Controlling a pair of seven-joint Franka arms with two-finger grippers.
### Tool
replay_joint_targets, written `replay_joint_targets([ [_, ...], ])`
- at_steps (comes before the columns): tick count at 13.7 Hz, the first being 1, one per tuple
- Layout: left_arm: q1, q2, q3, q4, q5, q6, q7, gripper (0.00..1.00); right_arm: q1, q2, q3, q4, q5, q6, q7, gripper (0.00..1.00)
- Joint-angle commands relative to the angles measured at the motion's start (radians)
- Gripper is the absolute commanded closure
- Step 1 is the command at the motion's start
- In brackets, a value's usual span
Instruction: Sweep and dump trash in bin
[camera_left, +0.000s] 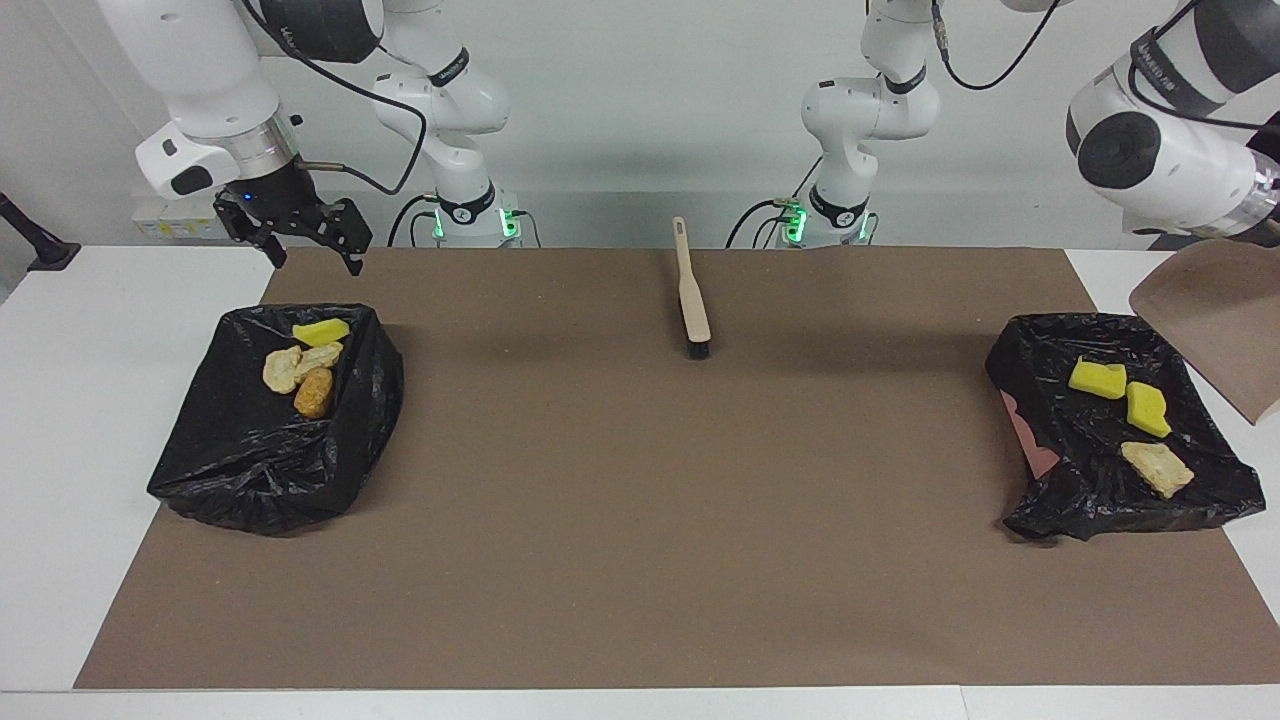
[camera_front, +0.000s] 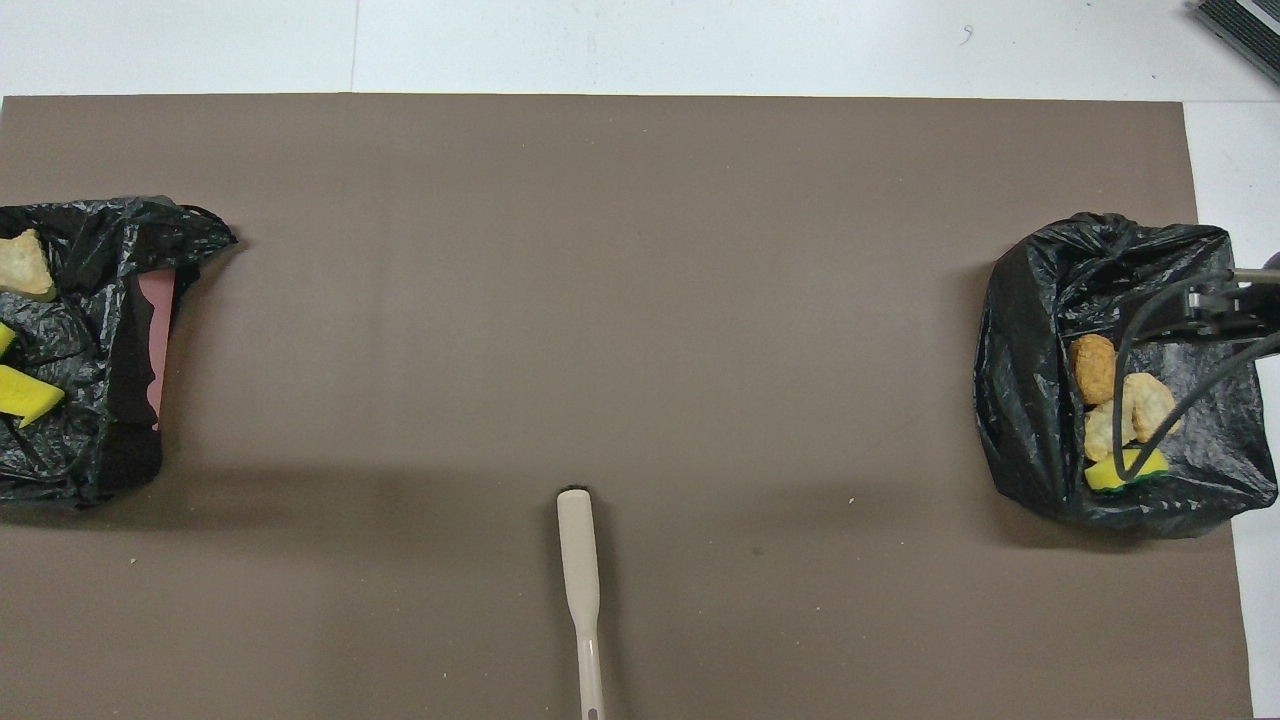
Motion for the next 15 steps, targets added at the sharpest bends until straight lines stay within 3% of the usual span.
replay_joint_targets([
  [1, -0.016, -0.001, -0.001, -0.005, -0.170, -0.002, -0.084, 1.00, 0.006, -0.024, -0.005, -0.025, 0.019, 0.011, -0.003, 0.00],
  [7, -0.066, 0.000, -0.021, -0.017, -0.635, -0.036, -0.342, 1.00, 0.005, -0.023, -0.005, -0.025, 0.021, 0.012, -0.006, 0.00],
  [15, -0.216, 0.035, -0.022, -0.021, -0.967, -0.014, -0.851, 1.00, 0.000, -0.024, -0.005, -0.027, 0.022, 0.009, -0.009, 0.00],
])
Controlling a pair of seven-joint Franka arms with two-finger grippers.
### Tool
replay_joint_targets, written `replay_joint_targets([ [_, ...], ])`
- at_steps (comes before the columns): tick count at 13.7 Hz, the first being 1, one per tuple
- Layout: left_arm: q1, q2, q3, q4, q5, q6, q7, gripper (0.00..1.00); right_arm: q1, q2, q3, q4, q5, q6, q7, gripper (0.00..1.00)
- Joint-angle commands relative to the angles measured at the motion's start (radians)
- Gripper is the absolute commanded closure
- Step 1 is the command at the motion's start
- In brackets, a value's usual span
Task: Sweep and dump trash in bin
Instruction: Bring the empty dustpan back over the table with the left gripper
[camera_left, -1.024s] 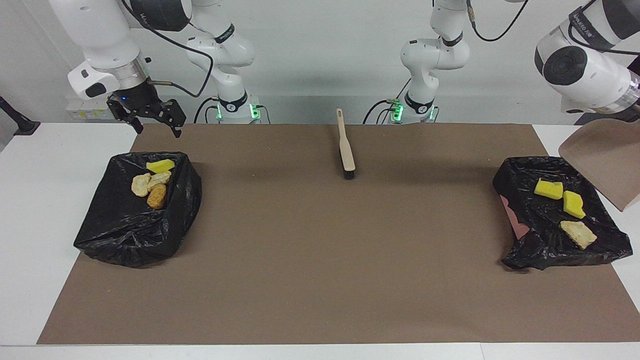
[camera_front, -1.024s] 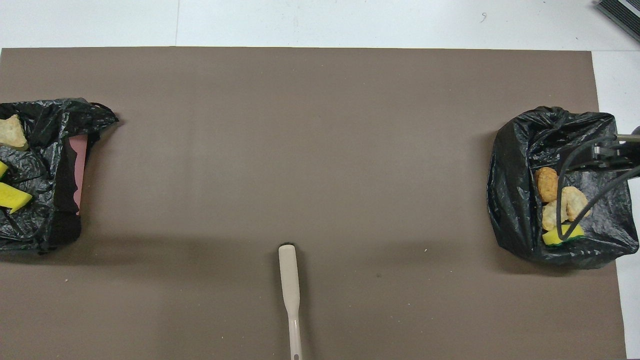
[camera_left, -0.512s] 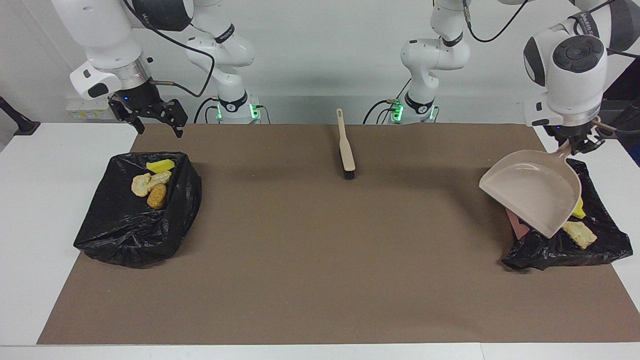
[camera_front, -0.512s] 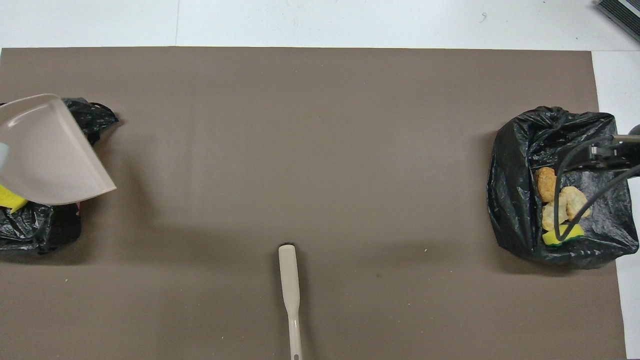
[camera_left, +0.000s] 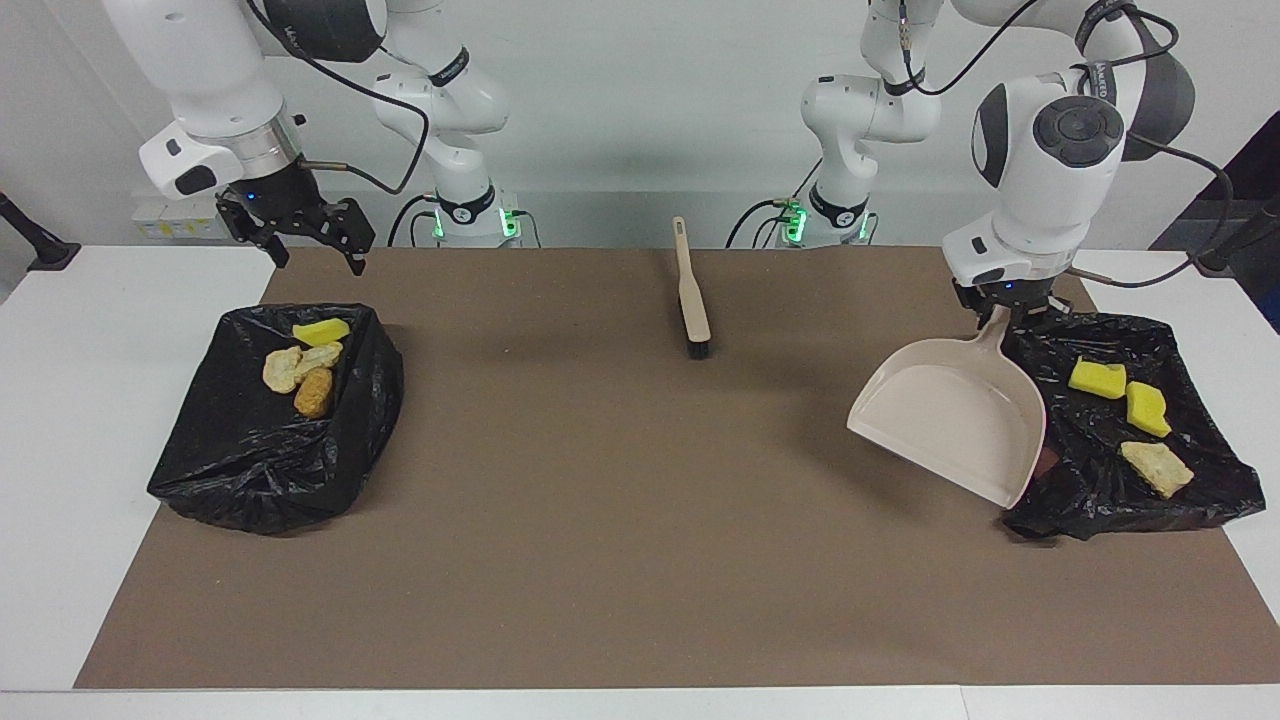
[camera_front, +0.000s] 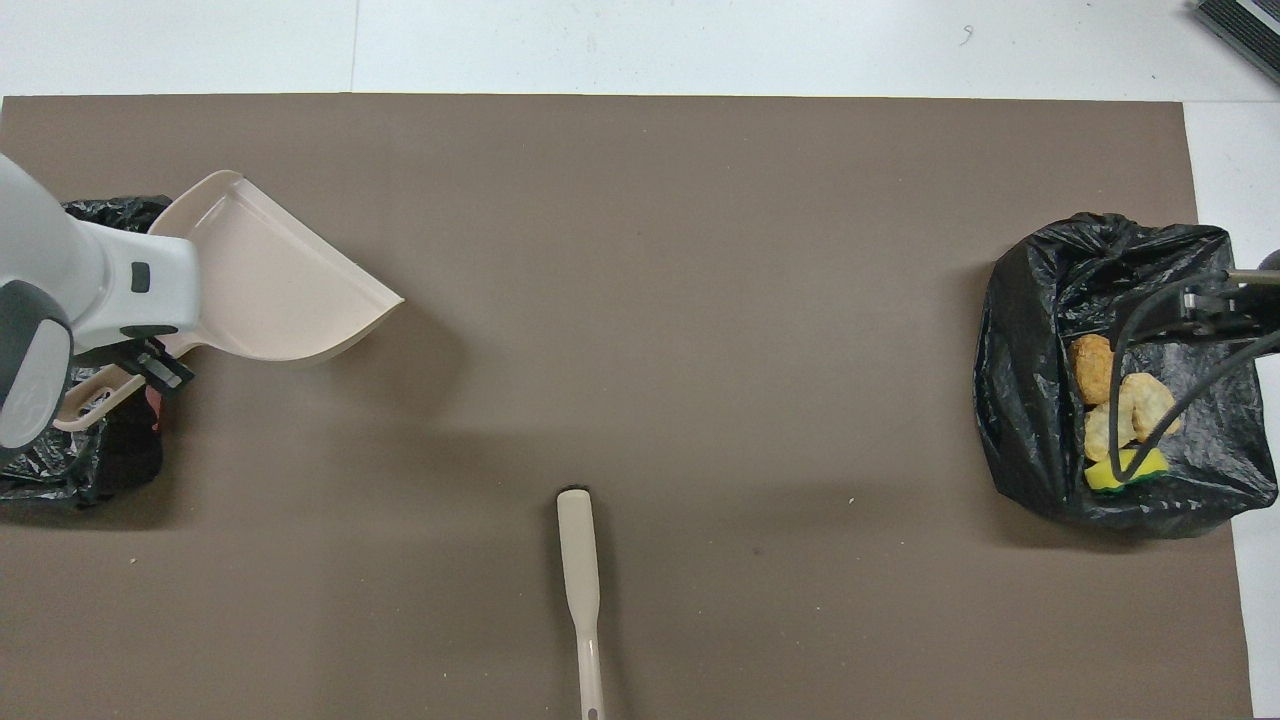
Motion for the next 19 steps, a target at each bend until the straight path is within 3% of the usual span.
replay_joint_targets([
  [1, -0.076, 0.010, 0.015, 0.005, -0.068, 0.018, -0.168, 1.00, -0.005, -0.024, -0.005, -0.027, 0.022, 0.011, -0.008, 0.00],
  [4, -0.147, 0.047, 0.015, 0.017, -0.160, 0.057, -0.331, 1.00, -0.005, -0.024, -0.005, -0.028, 0.022, 0.011, -0.009, 0.00],
  [6, -0.225, 0.120, 0.015, 0.042, -0.164, 0.087, -0.492, 1.00, -0.005, -0.025, -0.005, -0.028, 0.022, 0.009, -0.009, 0.00],
  [11, -0.328, 0.298, 0.015, 0.129, -0.230, 0.228, -0.656, 1.00, -0.007, -0.025, -0.005, -0.030, 0.022, 0.011, -0.009, 0.00],
  [15, -0.334, 0.350, 0.015, 0.136, -0.295, 0.375, -0.715, 1.00, -0.007, -0.025, -0.006, -0.030, 0.022, 0.009, -0.009, 0.00],
  [19, -0.348, 0.395, 0.015, 0.136, -0.306, 0.425, -0.775, 1.00, -0.007, -0.025, -0.006, -0.031, 0.022, 0.009, -0.008, 0.00],
])
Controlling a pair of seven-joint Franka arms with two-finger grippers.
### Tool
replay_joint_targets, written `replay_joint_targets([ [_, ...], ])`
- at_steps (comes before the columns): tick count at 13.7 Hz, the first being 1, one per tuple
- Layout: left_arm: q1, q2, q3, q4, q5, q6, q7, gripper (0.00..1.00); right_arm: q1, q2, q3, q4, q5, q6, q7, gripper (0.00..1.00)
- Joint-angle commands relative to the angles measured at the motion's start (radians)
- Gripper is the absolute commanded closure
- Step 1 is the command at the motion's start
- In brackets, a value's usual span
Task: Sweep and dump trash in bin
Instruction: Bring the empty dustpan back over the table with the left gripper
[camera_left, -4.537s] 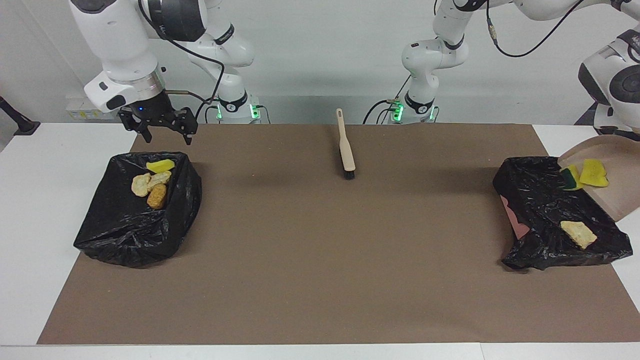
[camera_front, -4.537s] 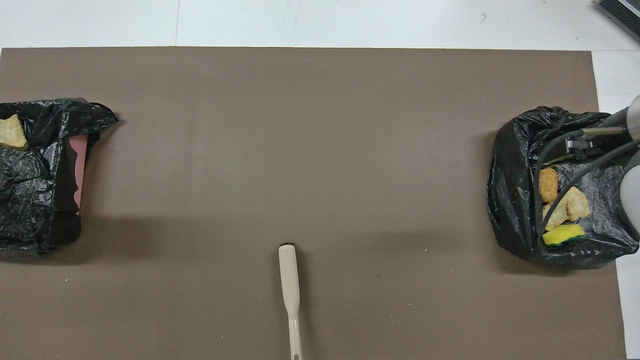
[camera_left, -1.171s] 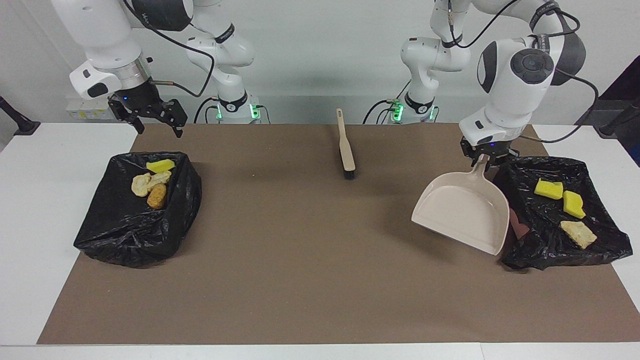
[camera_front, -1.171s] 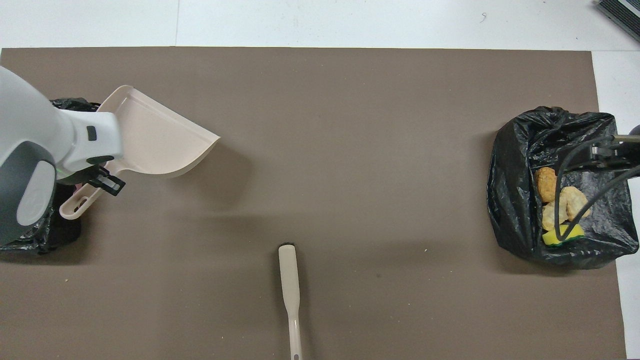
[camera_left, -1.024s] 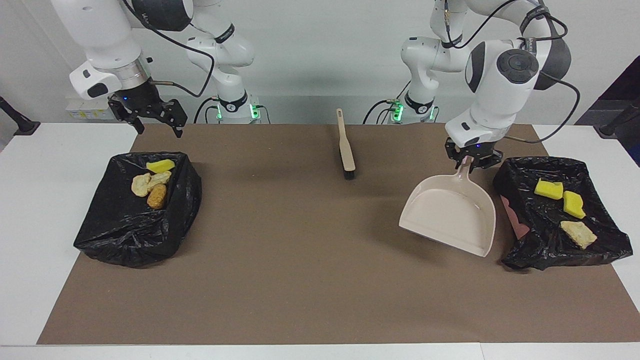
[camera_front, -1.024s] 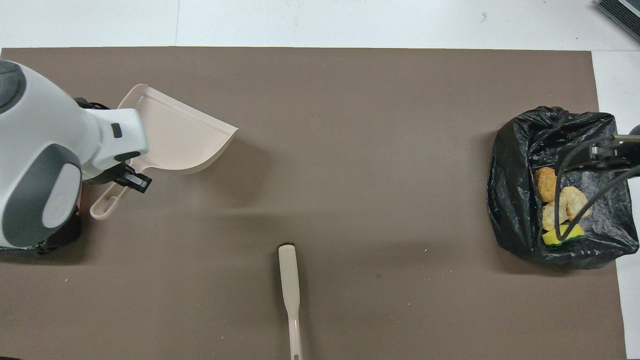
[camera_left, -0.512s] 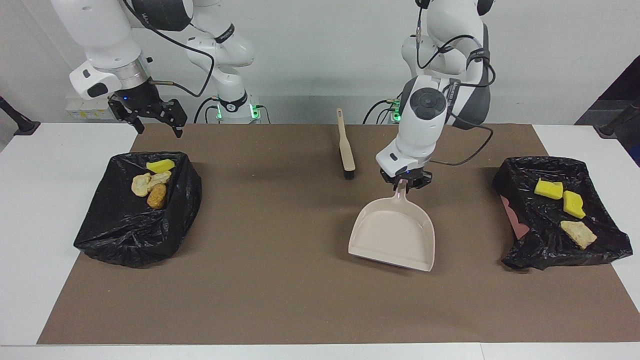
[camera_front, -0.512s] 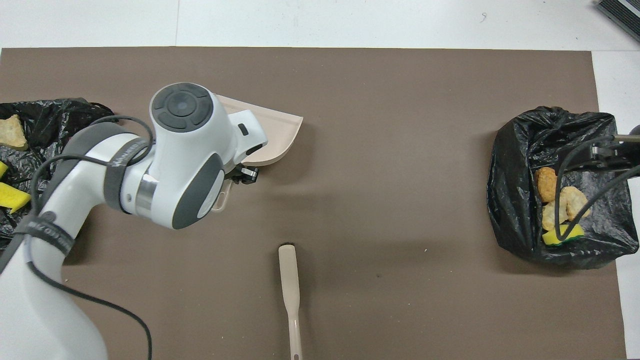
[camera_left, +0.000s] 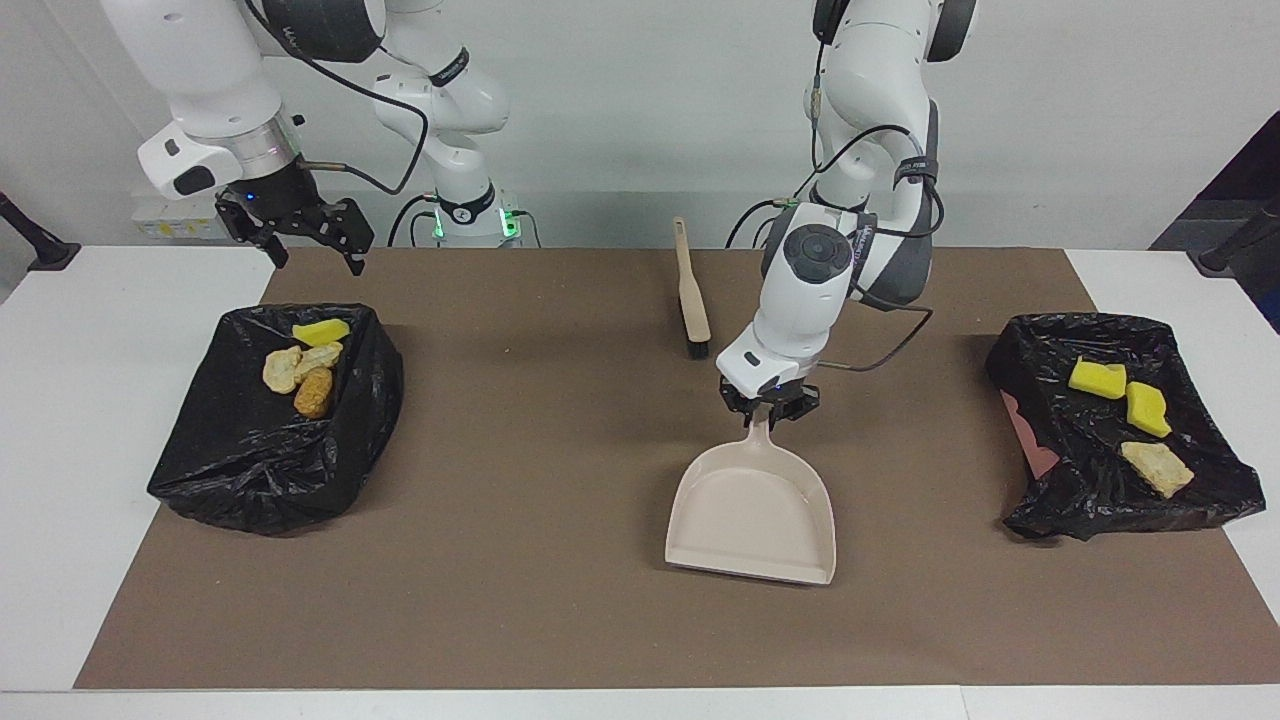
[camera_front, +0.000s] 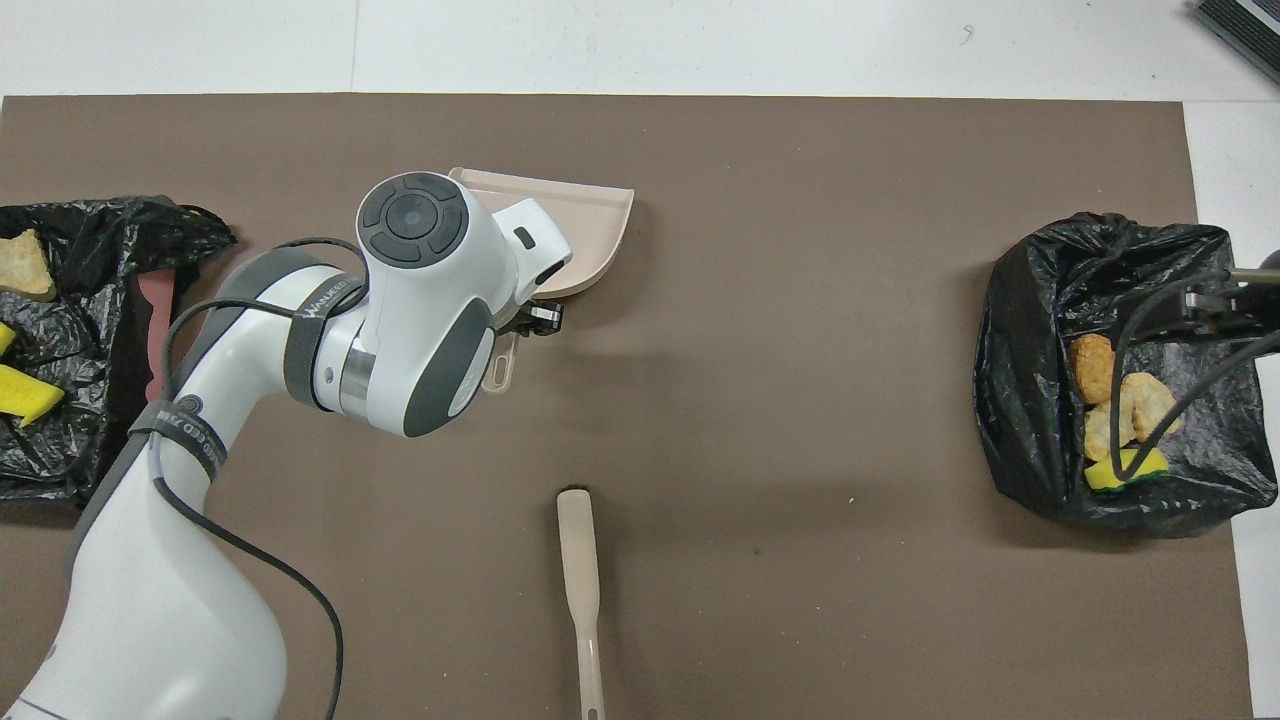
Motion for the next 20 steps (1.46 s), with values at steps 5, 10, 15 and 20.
replay_joint_targets([
  [5, -0.060, 0.034, 0.018, 0.009, -0.019, 0.079, -0.033, 0.99, -0.006, -0.027, -0.005, -0.033, 0.022, 0.006, -0.009, 0.00],
  [10, -0.054, 0.022, 0.020, -0.015, -0.010, 0.071, -0.027, 0.30, -0.006, -0.027, -0.005, -0.033, 0.022, 0.011, -0.008, 0.00],
  [15, -0.022, -0.053, 0.043, -0.011, 0.059, 0.030, -0.022, 0.00, -0.006, -0.027, -0.005, -0.033, 0.022, 0.009, -0.008, 0.00],
  [20, 0.067, -0.257, 0.061, -0.009, 0.068, -0.164, 0.108, 0.00, -0.006, -0.027, -0.005, -0.033, 0.022, 0.011, -0.008, 0.00],
])
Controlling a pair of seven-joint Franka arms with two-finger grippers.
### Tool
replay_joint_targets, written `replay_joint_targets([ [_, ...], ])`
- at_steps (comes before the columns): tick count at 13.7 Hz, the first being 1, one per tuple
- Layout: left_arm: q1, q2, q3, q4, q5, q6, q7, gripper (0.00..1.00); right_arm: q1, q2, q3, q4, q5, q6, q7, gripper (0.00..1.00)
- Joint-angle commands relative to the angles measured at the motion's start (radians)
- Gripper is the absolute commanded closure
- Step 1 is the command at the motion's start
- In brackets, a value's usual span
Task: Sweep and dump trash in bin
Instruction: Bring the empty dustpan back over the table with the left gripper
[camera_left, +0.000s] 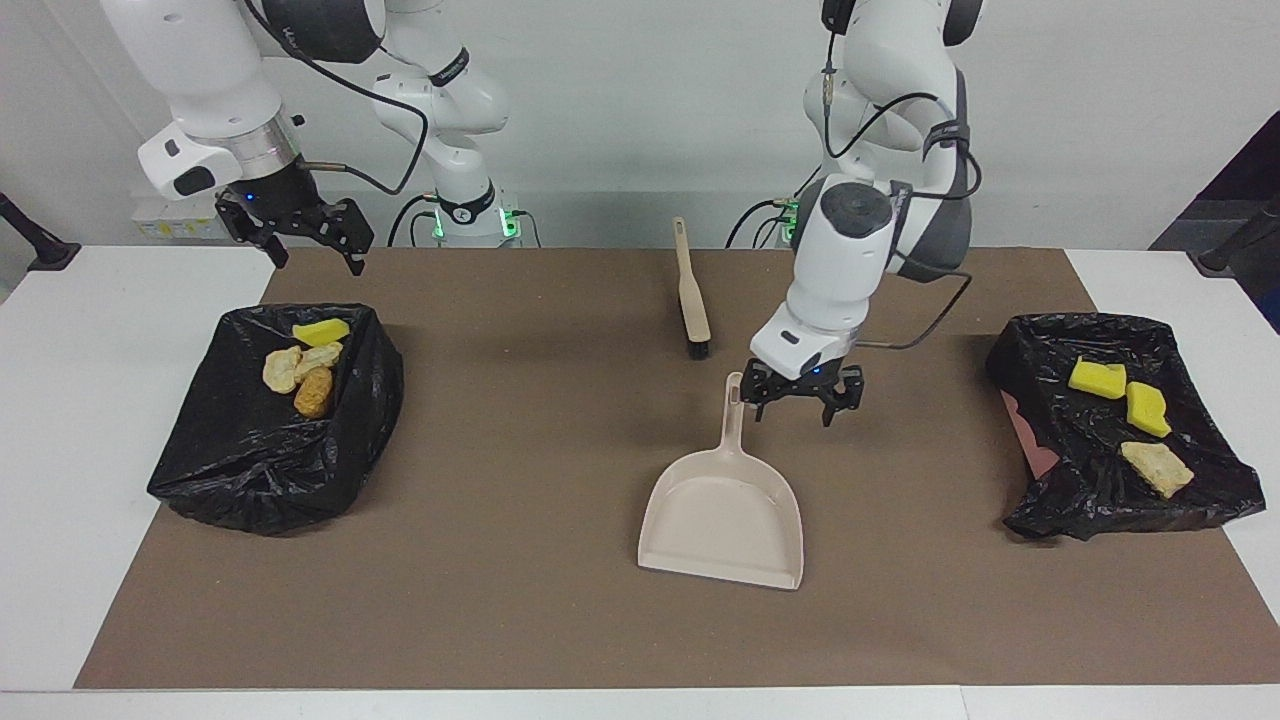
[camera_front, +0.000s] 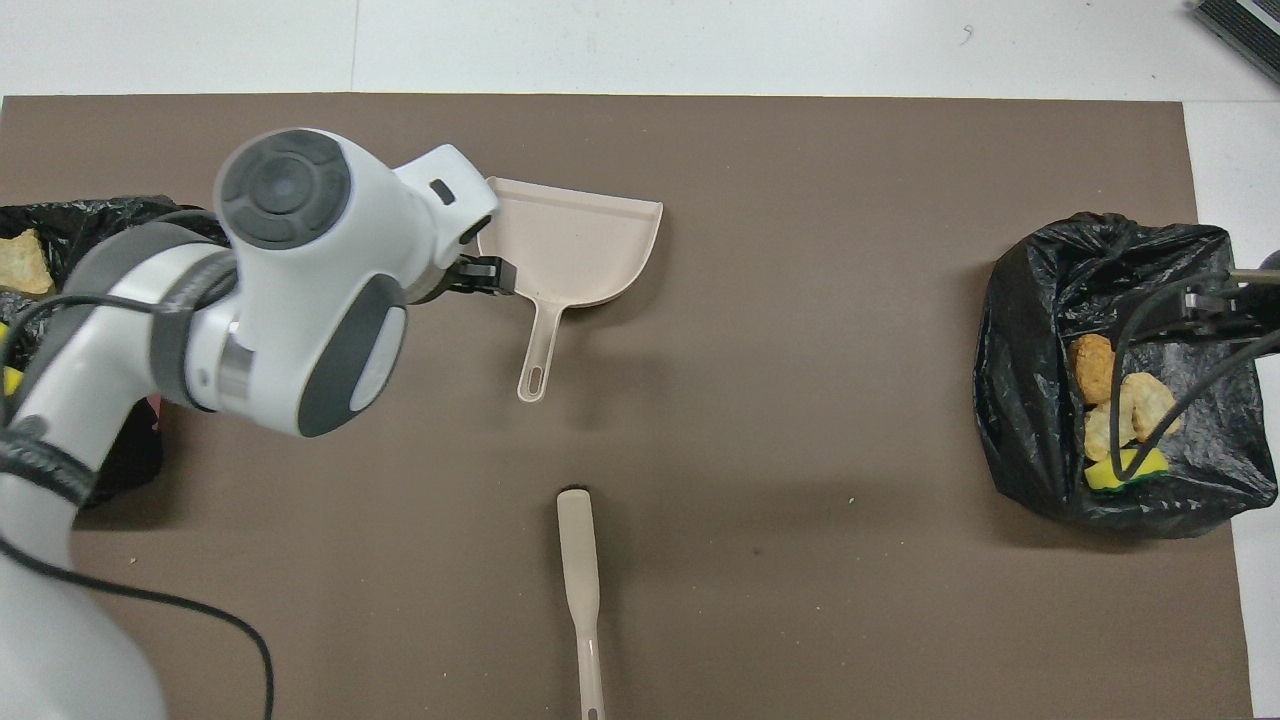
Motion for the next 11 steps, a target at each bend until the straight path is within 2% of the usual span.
replay_joint_targets([
  [1, 0.054, -0.141, -0.004, -0.020, 0.014, -0.136, 0.085, 0.00, -0.006, -0.027, -0.005, -0.032, 0.022, 0.011, -0.009, 0.00],
  [2, 0.079, -0.171, -0.004, -0.009, 0.016, -0.173, 0.090, 0.00, -0.006, -0.027, -0.005, -0.032, 0.022, 0.011, -0.009, 0.00],
  [6, 0.181, -0.208, 0.004, 0.060, 0.016, -0.290, 0.221, 0.00, -0.006, -0.027, -0.005, -0.032, 0.022, 0.006, -0.009, 0.00],
  [8, 0.230, -0.251, 0.002, 0.061, 0.016, -0.343, 0.292, 0.00, -0.008, -0.027, -0.006, -0.032, 0.022, 0.005, -0.009, 0.00],
  [11, 0.293, -0.255, 0.004, 0.061, -0.001, -0.387, 0.332, 0.00, -0.008, -0.027, -0.006, -0.032, 0.022, 0.008, -0.012, 0.00],
])
